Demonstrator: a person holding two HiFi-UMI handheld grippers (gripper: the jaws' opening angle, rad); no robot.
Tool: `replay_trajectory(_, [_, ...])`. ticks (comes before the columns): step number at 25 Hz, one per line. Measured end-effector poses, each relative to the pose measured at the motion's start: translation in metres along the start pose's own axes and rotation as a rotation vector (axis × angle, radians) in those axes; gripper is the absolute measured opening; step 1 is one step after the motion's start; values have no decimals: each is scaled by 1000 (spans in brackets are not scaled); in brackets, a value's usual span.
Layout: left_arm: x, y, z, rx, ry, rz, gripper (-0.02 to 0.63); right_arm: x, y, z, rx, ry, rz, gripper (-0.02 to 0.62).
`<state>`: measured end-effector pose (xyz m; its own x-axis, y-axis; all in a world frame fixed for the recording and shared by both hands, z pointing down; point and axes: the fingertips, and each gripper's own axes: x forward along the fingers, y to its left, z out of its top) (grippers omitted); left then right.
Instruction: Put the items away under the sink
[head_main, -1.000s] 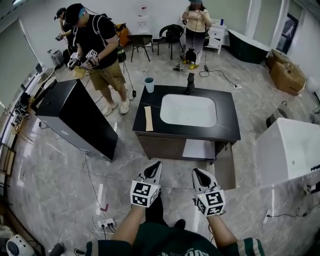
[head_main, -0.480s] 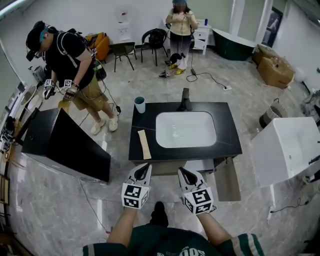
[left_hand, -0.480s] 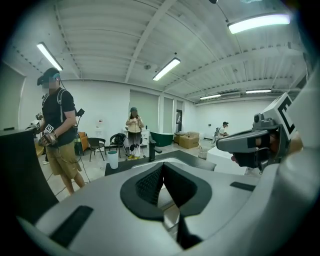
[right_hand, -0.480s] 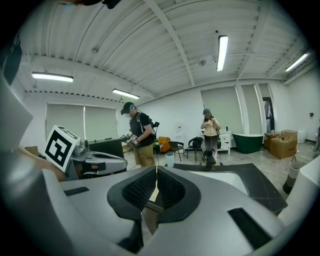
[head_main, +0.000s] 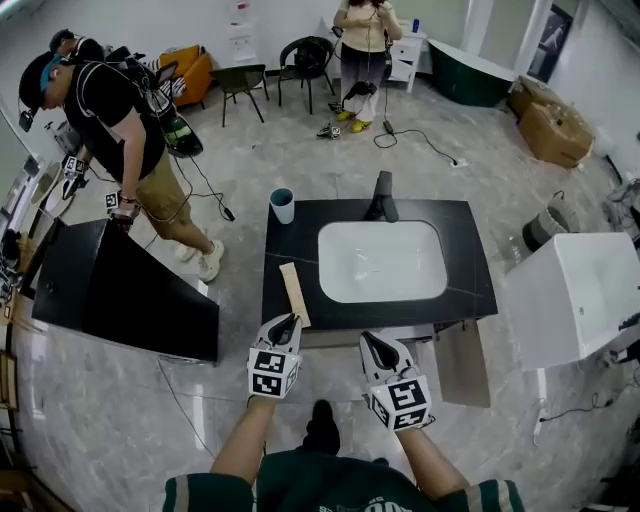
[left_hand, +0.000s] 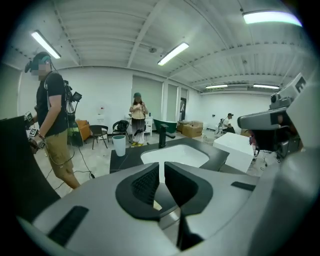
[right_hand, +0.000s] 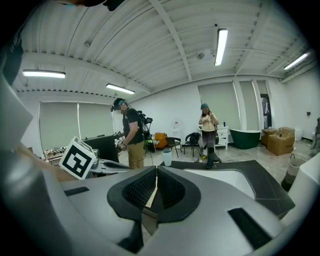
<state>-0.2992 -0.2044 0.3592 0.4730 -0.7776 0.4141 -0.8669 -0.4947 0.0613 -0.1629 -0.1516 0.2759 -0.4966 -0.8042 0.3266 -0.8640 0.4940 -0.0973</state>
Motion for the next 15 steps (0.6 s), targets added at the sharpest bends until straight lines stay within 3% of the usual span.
replay_trajectory(7, [62,44,-69,-153,157,20,105,24,-4,-27,12,74,-18,43])
replay_trajectory(15, [117,66,-129,-246,288,43,126,34,-10,-67,21,154,-32,43])
